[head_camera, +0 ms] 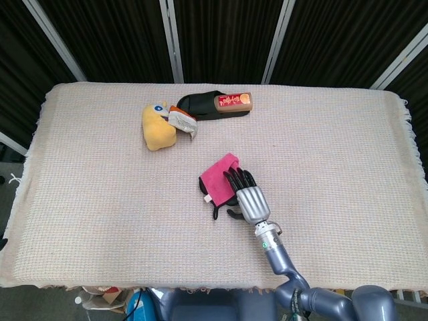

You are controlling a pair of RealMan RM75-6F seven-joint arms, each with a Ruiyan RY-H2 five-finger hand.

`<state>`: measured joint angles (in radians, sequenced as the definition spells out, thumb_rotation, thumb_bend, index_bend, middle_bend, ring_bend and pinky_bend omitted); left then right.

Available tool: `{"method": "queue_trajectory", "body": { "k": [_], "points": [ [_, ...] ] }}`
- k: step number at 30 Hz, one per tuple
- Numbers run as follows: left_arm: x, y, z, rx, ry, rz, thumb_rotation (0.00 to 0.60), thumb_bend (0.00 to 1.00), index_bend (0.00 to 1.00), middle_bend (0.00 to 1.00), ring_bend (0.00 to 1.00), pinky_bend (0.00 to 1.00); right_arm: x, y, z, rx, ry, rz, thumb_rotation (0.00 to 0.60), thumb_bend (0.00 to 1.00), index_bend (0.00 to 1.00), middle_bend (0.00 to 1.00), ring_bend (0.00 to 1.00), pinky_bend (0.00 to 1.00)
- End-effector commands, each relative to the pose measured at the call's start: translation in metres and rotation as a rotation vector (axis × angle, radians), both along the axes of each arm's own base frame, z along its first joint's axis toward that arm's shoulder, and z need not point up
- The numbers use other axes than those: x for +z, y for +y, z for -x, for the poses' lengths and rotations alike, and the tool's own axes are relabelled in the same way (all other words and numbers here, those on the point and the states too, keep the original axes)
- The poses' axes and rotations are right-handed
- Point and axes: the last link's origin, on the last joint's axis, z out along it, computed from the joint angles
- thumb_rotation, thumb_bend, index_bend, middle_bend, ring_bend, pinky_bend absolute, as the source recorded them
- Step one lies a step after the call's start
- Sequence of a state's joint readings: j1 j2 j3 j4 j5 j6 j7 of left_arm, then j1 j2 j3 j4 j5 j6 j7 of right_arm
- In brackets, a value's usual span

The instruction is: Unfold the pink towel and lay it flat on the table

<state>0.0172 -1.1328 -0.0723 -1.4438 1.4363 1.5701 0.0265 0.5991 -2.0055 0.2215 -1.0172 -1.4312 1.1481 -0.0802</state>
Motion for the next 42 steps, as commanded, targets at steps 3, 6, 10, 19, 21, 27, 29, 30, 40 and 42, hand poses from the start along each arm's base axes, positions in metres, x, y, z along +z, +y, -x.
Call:
{"method": "queue_trajectory", "body": {
  "k": [3,6,10,19,21,27,29,30,40,42],
  "points": [
    [0.000,-0.001,0.001,0.002,-0.001,-0.002,0.600,0.03,0.00,0.00,0.00,0.00,-0.003,-0.004,-0.005,0.002,-0.038,0.030,0.600,0.32,0.24,0.05,0.00,0.07],
    [0.000,-0.001,0.002,0.006,0.000,0.001,0.600,0.03,0.00,0.00,0.00,0.00,-0.002,-0.004,-0.007,0.016,-0.059,0.046,0.600,0.39,0.32,0.08,0.01,0.07],
    [-0.001,-0.002,0.002,0.006,0.000,0.006,0.600,0.03,0.00,0.00,0.00,0.00,0.002,-0.003,-0.009,0.036,-0.072,0.069,0.600,0.41,0.33,0.09,0.02,0.08],
    [-0.001,-0.003,0.000,-0.001,-0.002,0.005,0.600,0.03,0.00,0.00,0.00,0.00,0.018,0.001,-0.012,0.044,-0.132,0.114,0.600,0.41,0.33,0.10,0.02,0.09],
    [-0.002,-0.003,-0.001,-0.005,-0.003,0.006,0.600,0.03,0.00,0.00,0.00,0.00,0.021,0.002,-0.013,0.043,-0.142,0.116,0.600,0.41,0.33,0.10,0.02,0.09],
    [-0.002,-0.004,-0.004,-0.013,-0.006,0.004,0.600,0.03,0.00,0.00,0.00,0.00,0.025,0.005,-0.018,0.058,-0.152,0.116,0.600,0.41,0.34,0.10,0.02,0.09],
    [-0.002,-0.004,-0.004,-0.012,-0.006,0.004,0.600,0.03,0.00,0.00,0.00,0.00,0.026,0.006,-0.020,0.060,-0.155,0.113,0.600,0.41,0.34,0.10,0.02,0.09],
    [-0.002,-0.004,-0.004,-0.011,-0.006,0.005,0.600,0.03,0.00,0.00,0.00,0.00,0.026,0.006,-0.020,0.062,-0.153,0.110,0.600,0.41,0.33,0.10,0.02,0.09],
    [-0.002,-0.004,-0.002,-0.004,-0.006,0.009,0.600,0.03,0.00,0.00,0.00,0.00,0.015,0.018,-0.018,0.054,-0.071,0.051,0.600,0.30,0.30,0.10,0.02,0.09],
    [-0.002,-0.004,-0.002,-0.006,-0.005,0.010,0.600,0.03,0.00,0.00,0.00,0.00,0.012,0.022,-0.018,0.072,-0.040,0.046,0.600,0.23,0.27,0.10,0.02,0.09]
  ]
}}
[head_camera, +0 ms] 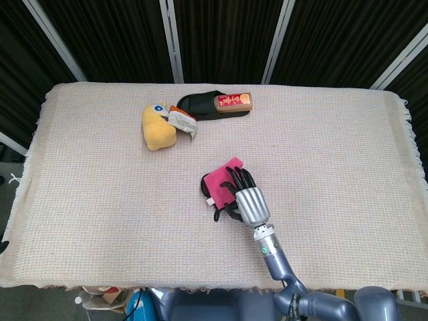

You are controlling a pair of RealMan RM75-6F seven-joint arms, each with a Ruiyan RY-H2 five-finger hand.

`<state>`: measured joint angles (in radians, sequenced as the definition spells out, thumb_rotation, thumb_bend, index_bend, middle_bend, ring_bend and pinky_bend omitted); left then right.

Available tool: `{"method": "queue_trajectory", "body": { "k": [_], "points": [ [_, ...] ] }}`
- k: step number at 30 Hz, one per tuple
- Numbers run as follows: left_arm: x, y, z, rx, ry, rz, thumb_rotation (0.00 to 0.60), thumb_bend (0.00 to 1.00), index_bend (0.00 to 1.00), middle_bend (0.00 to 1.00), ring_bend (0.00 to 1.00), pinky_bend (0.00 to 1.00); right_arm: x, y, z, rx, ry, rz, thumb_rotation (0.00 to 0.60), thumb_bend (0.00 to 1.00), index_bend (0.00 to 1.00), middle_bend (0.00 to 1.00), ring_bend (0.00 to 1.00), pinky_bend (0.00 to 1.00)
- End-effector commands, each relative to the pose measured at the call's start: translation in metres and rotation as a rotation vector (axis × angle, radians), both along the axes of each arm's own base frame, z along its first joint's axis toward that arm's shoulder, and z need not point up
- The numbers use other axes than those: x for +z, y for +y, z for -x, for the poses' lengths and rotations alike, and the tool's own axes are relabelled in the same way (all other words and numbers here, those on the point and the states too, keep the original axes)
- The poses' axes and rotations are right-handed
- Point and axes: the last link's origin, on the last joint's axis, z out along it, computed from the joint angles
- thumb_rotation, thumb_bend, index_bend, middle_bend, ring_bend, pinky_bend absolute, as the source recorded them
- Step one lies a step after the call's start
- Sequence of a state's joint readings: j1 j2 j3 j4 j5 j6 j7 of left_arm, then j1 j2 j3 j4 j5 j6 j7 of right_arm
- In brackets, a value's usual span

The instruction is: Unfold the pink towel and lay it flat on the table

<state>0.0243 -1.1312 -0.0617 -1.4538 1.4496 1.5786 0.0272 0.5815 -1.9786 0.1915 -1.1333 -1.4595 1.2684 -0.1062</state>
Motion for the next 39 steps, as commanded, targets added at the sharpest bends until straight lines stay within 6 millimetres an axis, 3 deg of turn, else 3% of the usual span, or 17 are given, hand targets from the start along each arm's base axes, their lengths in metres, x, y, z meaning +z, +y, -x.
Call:
{"method": "queue_trajectory", "body": {
  "k": [1,11,39],
  "points": [
    [0.000,0.000,0.000,-0.003,0.000,0.000,0.600,0.03,0.00,0.00,0.00,0.00,-0.005,0.008,0.000,0.029,0.054,-0.011,0.600,0.20,0.25,0.10,0.02,0.09],
    [0.001,-0.001,-0.001,-0.008,-0.006,-0.004,0.600,0.03,0.00,0.00,0.00,0.00,-0.009,0.017,0.003,0.086,0.108,-0.011,0.600,0.15,0.12,0.10,0.02,0.09],
    [0.001,-0.001,-0.002,-0.012,-0.010,-0.008,0.600,0.03,0.00,0.00,0.00,0.00,-0.037,0.002,0.006,0.026,0.052,0.036,0.600,0.15,0.11,0.10,0.01,0.09]
  ]
}}
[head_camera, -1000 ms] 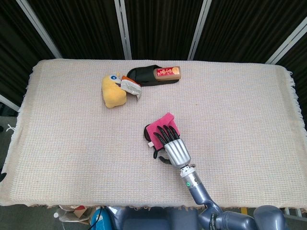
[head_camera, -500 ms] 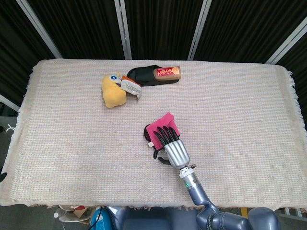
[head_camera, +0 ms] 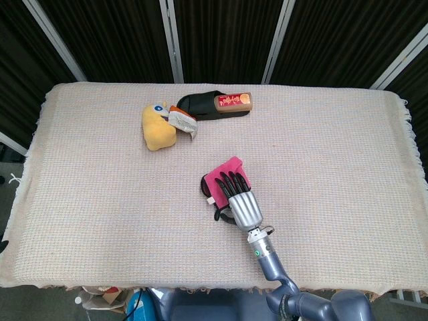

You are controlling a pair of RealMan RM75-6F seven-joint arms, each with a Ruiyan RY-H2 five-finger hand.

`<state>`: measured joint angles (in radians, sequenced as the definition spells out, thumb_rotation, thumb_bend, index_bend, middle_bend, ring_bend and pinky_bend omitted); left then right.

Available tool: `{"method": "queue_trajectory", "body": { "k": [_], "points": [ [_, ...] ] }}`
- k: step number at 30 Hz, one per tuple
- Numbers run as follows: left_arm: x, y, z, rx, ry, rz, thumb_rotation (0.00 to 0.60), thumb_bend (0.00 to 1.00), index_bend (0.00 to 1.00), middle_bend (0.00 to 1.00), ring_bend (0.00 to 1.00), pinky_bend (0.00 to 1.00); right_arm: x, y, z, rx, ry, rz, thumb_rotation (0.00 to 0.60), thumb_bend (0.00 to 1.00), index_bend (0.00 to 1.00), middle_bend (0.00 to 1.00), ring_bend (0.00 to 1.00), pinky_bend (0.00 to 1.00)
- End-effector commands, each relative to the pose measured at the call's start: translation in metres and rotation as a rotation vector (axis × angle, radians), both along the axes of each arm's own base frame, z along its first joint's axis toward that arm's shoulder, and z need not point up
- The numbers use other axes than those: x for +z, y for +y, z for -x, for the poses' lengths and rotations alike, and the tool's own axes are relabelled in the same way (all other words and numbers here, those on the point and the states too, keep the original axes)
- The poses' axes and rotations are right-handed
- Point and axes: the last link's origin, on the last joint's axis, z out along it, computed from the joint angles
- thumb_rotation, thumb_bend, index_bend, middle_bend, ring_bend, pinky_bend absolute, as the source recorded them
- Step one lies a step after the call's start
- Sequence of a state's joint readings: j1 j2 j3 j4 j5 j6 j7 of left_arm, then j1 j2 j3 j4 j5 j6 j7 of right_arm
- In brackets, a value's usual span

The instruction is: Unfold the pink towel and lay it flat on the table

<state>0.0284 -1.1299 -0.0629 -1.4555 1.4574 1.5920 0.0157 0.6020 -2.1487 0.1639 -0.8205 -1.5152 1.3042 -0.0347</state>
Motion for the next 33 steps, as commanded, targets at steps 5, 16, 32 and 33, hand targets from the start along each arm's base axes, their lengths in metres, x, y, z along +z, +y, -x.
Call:
{"method": "queue_trajectory", "body": {
  "k": [5,16,32,33],
  "points": [
    [-0.001,0.000,-0.001,-0.004,-0.001,-0.001,0.600,0.03,0.00,0.00,0.00,0.00,-0.002,-0.004,-0.004,-0.022,-0.063,0.018,0.600,0.16,0.11,0.10,0.01,0.09],
    [-0.001,-0.001,-0.001,-0.004,-0.001,-0.002,0.600,0.03,0.00,0.00,0.00,0.00,0.010,-0.012,-0.003,-0.028,-0.123,0.078,0.600,0.38,0.11,0.10,0.01,0.09],
    [-0.003,-0.002,-0.006,-0.015,-0.006,0.002,0.600,0.03,0.00,0.00,0.00,0.00,0.021,-0.010,0.005,-0.040,-0.116,0.096,0.600,0.39,0.55,0.22,0.06,0.11],
    [-0.003,-0.002,-0.006,-0.015,-0.007,0.002,0.600,0.03,0.00,0.00,0.00,0.00,0.021,-0.010,0.006,-0.040,-0.115,0.096,0.600,0.39,0.57,0.24,0.07,0.11]
  ]
}}
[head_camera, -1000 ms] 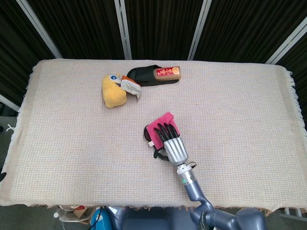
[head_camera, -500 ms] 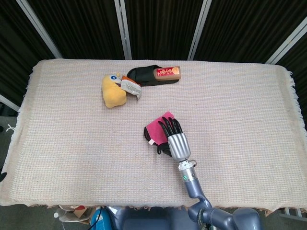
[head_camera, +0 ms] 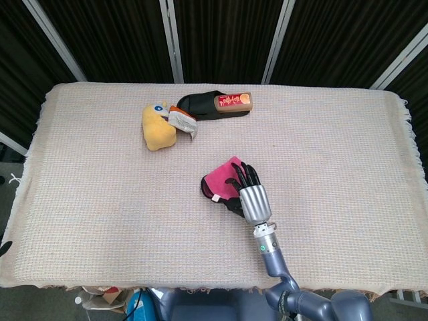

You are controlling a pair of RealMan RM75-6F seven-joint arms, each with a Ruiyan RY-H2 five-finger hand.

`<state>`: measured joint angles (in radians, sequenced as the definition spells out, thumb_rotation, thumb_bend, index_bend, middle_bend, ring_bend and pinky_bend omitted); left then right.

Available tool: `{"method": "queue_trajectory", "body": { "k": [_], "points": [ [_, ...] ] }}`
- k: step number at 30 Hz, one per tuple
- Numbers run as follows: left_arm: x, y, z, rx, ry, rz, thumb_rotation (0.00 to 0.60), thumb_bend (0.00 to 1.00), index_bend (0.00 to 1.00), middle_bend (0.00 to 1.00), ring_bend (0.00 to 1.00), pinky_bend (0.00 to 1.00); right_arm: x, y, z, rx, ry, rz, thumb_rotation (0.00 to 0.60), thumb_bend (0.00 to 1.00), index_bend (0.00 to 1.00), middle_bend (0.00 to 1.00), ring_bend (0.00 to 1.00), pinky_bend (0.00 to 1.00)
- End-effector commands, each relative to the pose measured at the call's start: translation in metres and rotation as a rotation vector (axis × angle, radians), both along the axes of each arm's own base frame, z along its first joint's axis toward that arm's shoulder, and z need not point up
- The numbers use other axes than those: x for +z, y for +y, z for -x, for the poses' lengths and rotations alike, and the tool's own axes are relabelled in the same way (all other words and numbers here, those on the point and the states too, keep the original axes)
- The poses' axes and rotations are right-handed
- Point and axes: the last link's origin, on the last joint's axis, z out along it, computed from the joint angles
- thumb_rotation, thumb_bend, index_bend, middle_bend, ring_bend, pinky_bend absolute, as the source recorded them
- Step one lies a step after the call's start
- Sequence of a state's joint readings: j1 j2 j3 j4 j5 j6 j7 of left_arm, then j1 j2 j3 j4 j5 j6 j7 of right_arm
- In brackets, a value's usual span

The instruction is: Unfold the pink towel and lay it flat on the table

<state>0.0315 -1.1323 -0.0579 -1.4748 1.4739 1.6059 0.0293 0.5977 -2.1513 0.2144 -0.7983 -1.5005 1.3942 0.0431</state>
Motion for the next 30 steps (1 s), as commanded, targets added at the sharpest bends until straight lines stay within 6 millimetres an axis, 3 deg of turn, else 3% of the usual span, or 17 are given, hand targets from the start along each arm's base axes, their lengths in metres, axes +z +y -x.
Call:
{"method": "queue_trajectory", "body": {
  "k": [1,6,15,20,30],
  "points": [
    [0.000,0.000,0.000,-0.001,-0.002,0.000,0.600,0.03,0.00,0.00,0.00,0.00,0.000,0.001,0.002,-0.002,0.003,-0.003,0.600,0.39,0.58,0.25,0.08,0.11],
    [0.000,0.000,0.000,0.001,-0.002,-0.001,0.600,0.03,0.00,0.00,0.00,0.00,-0.002,0.002,0.002,0.000,0.008,-0.012,0.600,0.41,0.61,0.26,0.10,0.11],
    [0.000,0.001,0.001,0.004,-0.001,0.001,0.600,0.03,0.00,0.00,0.00,0.00,-0.004,0.004,0.000,0.011,0.016,-0.020,0.600,0.55,0.64,0.27,0.10,0.11],
    [-0.001,0.001,0.002,0.007,-0.001,0.004,0.600,0.03,0.00,0.00,0.00,0.00,-0.006,0.007,-0.003,0.025,0.018,-0.019,0.600,0.56,0.64,0.27,0.10,0.11],
    [-0.006,0.004,0.002,0.016,-0.005,0.018,0.600,0.03,0.00,0.00,0.00,0.00,0.021,-0.011,-0.022,0.108,0.047,0.057,0.600,0.61,0.66,0.27,0.11,0.11]
  ]
}}
